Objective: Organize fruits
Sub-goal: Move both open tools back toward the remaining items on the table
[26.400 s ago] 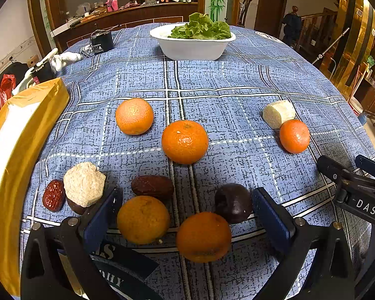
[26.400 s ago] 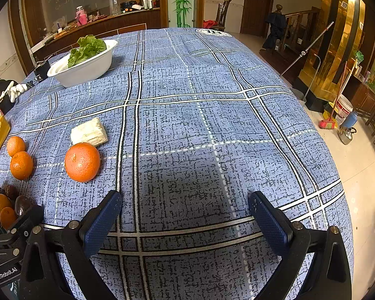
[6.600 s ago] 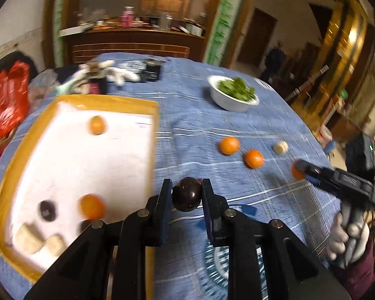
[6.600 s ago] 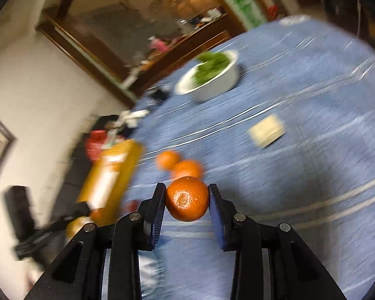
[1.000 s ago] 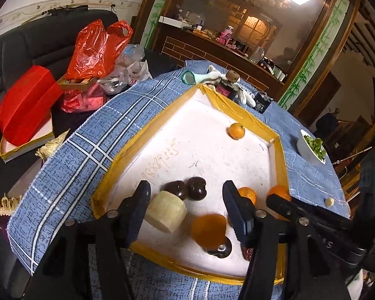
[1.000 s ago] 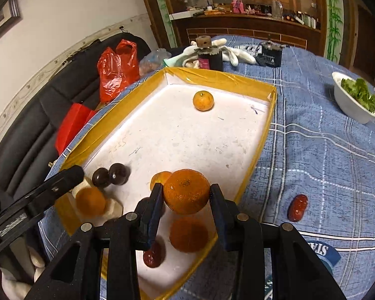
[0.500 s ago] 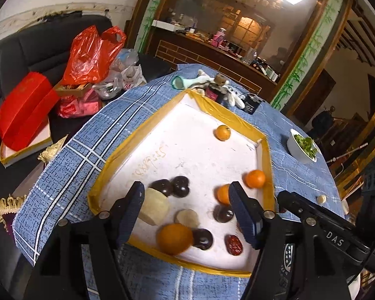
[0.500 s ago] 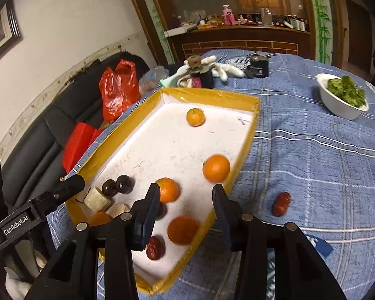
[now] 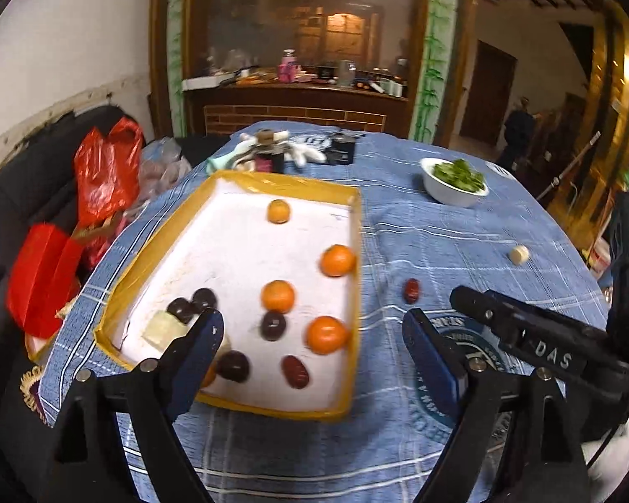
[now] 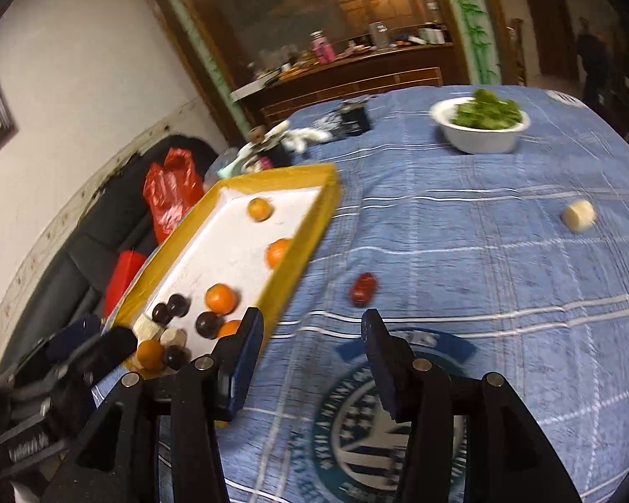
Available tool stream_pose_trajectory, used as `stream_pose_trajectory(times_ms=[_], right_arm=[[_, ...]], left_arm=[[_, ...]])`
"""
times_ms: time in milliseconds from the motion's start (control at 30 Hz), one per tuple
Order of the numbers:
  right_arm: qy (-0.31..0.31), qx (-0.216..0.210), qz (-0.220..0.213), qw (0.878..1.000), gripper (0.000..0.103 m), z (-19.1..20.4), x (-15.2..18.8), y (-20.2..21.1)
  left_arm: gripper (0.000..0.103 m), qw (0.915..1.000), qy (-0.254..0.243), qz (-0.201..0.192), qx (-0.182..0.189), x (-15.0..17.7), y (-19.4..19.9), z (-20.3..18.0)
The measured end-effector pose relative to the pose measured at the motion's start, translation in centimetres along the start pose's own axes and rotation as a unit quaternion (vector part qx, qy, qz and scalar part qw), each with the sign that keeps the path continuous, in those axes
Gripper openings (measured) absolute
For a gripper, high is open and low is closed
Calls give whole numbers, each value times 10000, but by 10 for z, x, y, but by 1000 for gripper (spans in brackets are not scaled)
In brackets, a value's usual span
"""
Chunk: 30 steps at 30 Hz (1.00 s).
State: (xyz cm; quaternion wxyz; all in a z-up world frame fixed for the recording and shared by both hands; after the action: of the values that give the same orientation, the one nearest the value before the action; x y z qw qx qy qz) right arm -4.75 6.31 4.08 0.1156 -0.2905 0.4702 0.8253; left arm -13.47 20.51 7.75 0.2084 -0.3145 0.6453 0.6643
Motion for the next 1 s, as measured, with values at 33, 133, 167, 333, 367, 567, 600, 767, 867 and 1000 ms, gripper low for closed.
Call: stream_pose_trajectory(times_ms=[33, 133, 167, 333, 367, 567, 600, 767, 867, 1000], right_arm=[[-75, 17, -46, 10000, 55, -7, 0, 5], [-303, 49, -167, 9994, 58, -26, 3, 16], [-370, 37, -183, 9991, 58, -31, 4, 19], [-581, -23, -200, 9981, 58, -48, 9, 25], [-595, -39, -205, 9980, 58, -50, 10, 26], [-630, -94, -272, 9976, 58, -57, 13, 33], [-652, -104, -286, 9974, 58, -59, 13, 35], [-757, -118, -302, 9966, 59, -68, 16, 37], [-785, -127, -286, 9964, 59, -71, 17, 36], [-781, -140, -250, 9965, 59, -73, 17, 34]], left_arm=[[87, 10000, -59, -15, -32, 0, 2, -5], [87, 9996, -224, -68, -166, -1, 6, -17], [87, 9995, -262, -69, -190, -1, 7, -20], [87, 9991, -371, -2, -226, 2, 7, -34], [87, 9989, -391, 14, -238, 2, 7, -36], [87, 9985, -490, 88, -246, 5, 5, -49], [87, 9984, -508, 104, -242, 5, 4, -51], [87, 9979, -594, 176, -199, 6, 1, -60], [87, 9978, -603, 209, -187, 6, -1, -62], [87, 9977, -605, 255, -173, 7, -5, -64]])
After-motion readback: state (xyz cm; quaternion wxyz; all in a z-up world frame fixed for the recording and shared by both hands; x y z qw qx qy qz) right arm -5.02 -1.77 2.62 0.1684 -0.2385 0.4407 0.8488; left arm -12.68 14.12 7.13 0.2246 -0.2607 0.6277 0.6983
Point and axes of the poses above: each gripper's, at about its wrist camera, not at the fingertips, and y roughly against the way its jaws point, z to its left, x to its underside, the point moved 6 cm from there along -y, roughly the way its jaws point, and after that the axes turned 7 degrees about z, right-handed, at the moved point
